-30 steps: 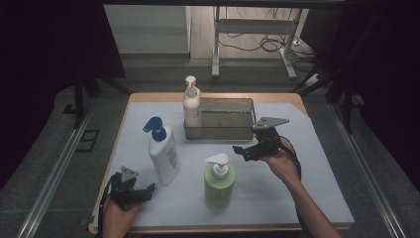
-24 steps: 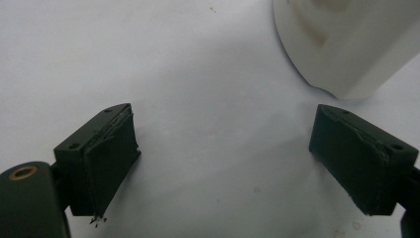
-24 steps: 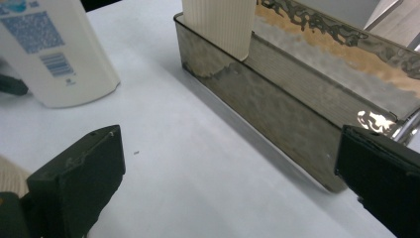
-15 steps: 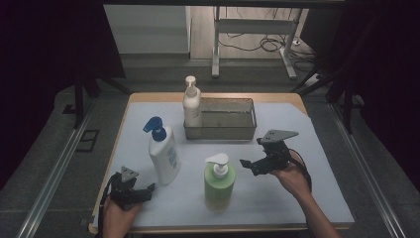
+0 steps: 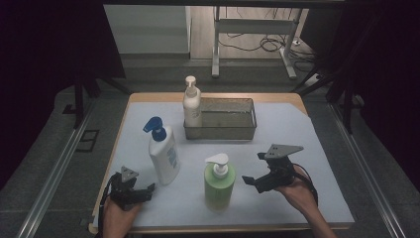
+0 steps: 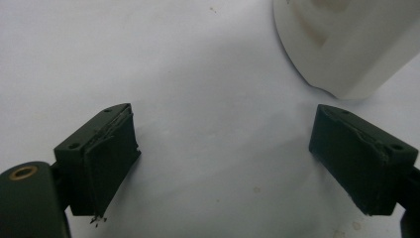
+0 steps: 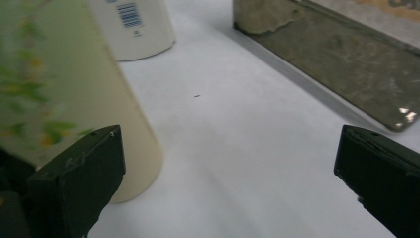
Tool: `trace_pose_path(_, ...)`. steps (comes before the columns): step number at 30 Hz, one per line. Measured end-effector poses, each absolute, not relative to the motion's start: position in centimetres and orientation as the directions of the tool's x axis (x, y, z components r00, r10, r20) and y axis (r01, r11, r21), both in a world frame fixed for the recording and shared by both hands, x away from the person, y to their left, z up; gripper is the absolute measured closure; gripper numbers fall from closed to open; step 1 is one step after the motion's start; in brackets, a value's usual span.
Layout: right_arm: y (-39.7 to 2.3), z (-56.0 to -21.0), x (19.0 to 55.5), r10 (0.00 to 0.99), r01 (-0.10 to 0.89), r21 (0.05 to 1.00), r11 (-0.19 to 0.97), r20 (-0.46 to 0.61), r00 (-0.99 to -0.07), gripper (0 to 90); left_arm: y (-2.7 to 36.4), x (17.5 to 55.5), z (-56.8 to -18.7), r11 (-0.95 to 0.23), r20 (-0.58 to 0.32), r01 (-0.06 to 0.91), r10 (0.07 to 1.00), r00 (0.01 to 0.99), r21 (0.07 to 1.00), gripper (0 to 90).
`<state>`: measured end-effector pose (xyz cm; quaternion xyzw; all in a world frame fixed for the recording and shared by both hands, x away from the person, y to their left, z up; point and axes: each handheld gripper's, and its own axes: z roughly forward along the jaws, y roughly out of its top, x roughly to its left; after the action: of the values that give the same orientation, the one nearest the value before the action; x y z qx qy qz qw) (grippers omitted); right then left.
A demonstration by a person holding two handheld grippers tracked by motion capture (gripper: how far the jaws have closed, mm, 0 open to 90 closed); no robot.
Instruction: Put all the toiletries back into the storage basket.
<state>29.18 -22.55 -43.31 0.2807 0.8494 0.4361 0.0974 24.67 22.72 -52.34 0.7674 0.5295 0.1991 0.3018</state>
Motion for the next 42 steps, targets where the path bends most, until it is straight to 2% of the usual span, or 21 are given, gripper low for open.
trace_pose_path(12,-20.8,-42.6,26.0,0.467,0.345,0.794,0.5,0.088,-0.88,0.0,22.7,24.7,-52.3,-0.257,-0.014,0.693,0.933,0.36,0.674,11.2)
trace_pose_path(16,-20.1,-42.5,25.7,0.457,0.358,0.791,0.497,0.112,-0.883,0.6,22.7,24.7,-52.3,-0.257,-0.014,0.693,0.933,0.36,0.674,11.2)
trace_pose_path(18,-19.4,-42.4,25.4,0.444,0.332,0.791,0.514,0.085,-0.892,0.0,22.7,24.7,-52.3,-0.257,-0.014,0.693,0.933,0.36,0.674,11.2)
trace_pose_path(42,-14.3,-41.7,25.0,0.4,0.276,0.798,0.535,0.048,-0.915,0.3,22.7,24.7,-52.3,-0.257,-0.015,0.694,0.933,0.36,0.673,11.2)
